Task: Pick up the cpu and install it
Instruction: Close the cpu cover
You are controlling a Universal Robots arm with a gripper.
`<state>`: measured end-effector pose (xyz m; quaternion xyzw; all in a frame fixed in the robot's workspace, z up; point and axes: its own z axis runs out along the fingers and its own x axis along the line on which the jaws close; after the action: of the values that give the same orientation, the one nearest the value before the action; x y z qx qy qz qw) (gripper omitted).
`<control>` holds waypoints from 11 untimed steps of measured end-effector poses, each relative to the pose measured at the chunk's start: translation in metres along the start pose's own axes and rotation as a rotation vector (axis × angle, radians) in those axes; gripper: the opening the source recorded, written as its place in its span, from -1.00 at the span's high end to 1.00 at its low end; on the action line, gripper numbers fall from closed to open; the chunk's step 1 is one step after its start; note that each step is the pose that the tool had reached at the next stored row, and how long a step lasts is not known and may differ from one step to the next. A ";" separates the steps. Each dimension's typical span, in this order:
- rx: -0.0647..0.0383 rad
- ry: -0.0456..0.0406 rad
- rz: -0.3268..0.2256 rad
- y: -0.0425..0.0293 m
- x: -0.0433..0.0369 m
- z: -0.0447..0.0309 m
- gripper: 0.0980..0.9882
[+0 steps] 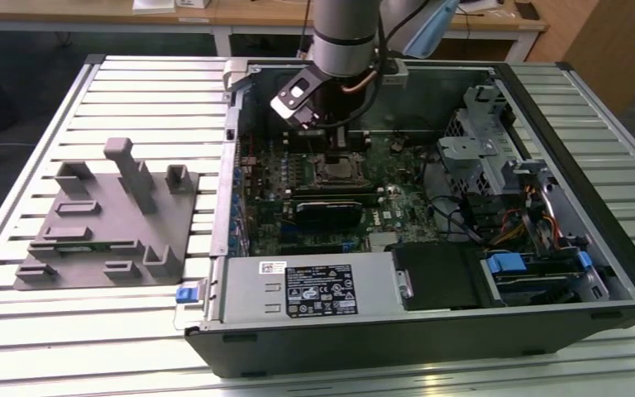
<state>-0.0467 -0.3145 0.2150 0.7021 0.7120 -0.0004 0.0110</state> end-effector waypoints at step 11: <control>0.000 0.0000 0.000 0.0046 -0.0001 0.0004 0.98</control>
<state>-0.0421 -0.3145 0.2147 0.7020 0.7121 -0.0004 0.0110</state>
